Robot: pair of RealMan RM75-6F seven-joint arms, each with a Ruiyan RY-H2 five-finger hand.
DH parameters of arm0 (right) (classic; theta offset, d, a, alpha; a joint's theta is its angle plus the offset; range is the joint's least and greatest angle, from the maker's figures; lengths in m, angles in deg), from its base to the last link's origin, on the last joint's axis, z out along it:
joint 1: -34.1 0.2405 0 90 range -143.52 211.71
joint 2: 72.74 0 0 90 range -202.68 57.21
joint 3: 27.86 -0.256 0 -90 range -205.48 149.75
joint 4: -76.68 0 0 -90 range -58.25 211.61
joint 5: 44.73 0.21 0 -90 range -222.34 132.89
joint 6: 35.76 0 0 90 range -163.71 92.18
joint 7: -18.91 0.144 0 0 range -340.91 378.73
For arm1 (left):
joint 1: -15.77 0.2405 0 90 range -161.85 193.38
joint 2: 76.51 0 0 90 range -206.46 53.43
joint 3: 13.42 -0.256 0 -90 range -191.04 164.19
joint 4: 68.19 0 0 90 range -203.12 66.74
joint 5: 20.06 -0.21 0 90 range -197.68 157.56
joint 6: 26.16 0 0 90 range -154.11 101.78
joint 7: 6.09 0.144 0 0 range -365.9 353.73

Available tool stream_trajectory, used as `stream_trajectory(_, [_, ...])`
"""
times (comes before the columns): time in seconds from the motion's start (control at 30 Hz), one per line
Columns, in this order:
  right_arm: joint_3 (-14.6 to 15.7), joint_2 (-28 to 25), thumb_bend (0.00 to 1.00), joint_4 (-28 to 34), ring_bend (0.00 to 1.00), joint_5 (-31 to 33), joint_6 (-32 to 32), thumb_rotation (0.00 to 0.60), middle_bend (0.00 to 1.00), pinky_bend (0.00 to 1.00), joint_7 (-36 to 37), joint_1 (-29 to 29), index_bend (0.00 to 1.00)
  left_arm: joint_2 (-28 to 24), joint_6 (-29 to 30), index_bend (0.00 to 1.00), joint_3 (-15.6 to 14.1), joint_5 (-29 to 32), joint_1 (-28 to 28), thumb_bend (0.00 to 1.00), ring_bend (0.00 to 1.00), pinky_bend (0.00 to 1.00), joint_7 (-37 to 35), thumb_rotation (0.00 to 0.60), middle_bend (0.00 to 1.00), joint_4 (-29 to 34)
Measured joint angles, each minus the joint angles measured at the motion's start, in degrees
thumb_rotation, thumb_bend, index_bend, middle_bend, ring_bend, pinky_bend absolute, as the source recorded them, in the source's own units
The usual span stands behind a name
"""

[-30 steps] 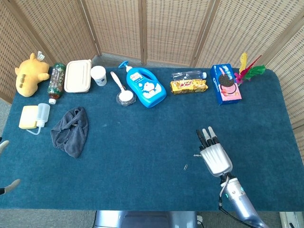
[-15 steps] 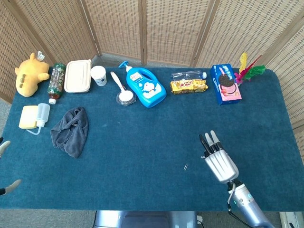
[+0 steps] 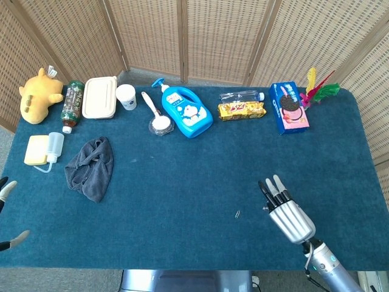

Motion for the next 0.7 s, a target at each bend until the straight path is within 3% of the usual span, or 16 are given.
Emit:
stream_trajectory(0.23, [-0.52, 1.03, 0.45, -2.72, 0.00, -2.97, -0.88, 0.600, 0.07, 0.09, 0.23, -0.34, 0.71, 0.21, -0.31, 0.00, -0.01, 0.07, -0.15, 0.21, 0.00, 0.00, 0.63, 0.600, 0.00, 0.21])
stream_trajectory(0.7, [-2.98, 3.82, 0.45, -1.82, 0.00, -5.46, -6.10, 0.600, 0.07, 0.10, -4.30, 0.54, 0.71, 0.23, -1.14, 0.00, 0.25, 0.49, -0.75, 0.21, 0.00, 0.00, -0.20, 0.600, 0.00, -0.57])
